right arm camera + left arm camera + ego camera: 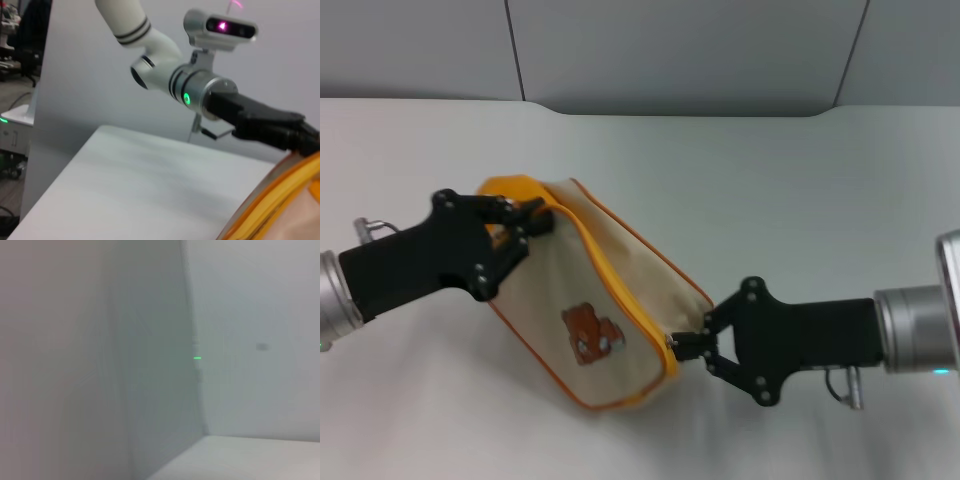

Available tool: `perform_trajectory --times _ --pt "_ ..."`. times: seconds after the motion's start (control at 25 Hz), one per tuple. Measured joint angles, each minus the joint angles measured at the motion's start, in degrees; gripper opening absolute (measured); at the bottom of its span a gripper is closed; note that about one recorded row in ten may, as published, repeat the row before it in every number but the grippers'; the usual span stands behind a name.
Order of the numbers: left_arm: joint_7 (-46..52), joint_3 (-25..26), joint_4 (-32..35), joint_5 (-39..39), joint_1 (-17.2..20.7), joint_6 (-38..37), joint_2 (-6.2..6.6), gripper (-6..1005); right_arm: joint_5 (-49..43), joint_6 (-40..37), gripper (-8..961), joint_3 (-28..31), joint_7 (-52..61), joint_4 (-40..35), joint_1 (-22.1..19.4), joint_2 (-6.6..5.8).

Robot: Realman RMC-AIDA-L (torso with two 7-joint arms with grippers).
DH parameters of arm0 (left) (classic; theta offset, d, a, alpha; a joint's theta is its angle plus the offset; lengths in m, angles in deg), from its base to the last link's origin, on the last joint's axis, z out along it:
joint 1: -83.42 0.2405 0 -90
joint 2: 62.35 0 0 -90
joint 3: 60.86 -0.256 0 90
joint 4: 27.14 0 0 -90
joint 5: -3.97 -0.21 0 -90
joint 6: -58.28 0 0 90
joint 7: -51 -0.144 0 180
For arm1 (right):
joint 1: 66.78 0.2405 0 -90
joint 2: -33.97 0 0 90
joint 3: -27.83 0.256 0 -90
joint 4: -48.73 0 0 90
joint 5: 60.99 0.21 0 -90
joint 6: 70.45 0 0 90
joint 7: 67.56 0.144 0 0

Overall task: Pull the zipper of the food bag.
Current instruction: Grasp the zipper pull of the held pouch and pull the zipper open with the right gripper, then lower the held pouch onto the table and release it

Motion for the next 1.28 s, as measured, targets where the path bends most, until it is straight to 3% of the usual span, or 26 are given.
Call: perform_trajectory --times 0.28,0.6,0.84,0.96,1.16,1.28 --pt "1.2 0.0 -0.1 2.8 1.7 2.9 -0.01 83 -0.9 0.0 29 0.4 2.6 -3.9 -3.9 -0.01" --pt "2.3 0.3 -1.1 5.3 4.3 3.3 -1.20 84 -0.4 0.7 41 8.0 9.9 -3.5 -3.8 -0.04" --pt "1.7 1.0 -5.8 7.0 7.1 5.6 -2.04 84 0.1 -0.6 51 17.4 13.1 -1.4 -4.3 -0.05" --pt "1.6 1.5 -8.6 7.2 7.4 8.5 -2.13 84 0.1 -2.3 255 20.6 13.5 -0.5 -4.6 -0.09" --pt "1.6 1.7 -9.8 7.4 7.4 9.5 -2.21 96 0.2 -3.7 483 21.7 13.8 0.1 -5.2 -0.10" --pt "1.7 1.9 -9.7 7.5 7.5 8.7 -2.15 134 0.2 -3.9 553 21.7 14.1 0.6 -5.4 -0.13"
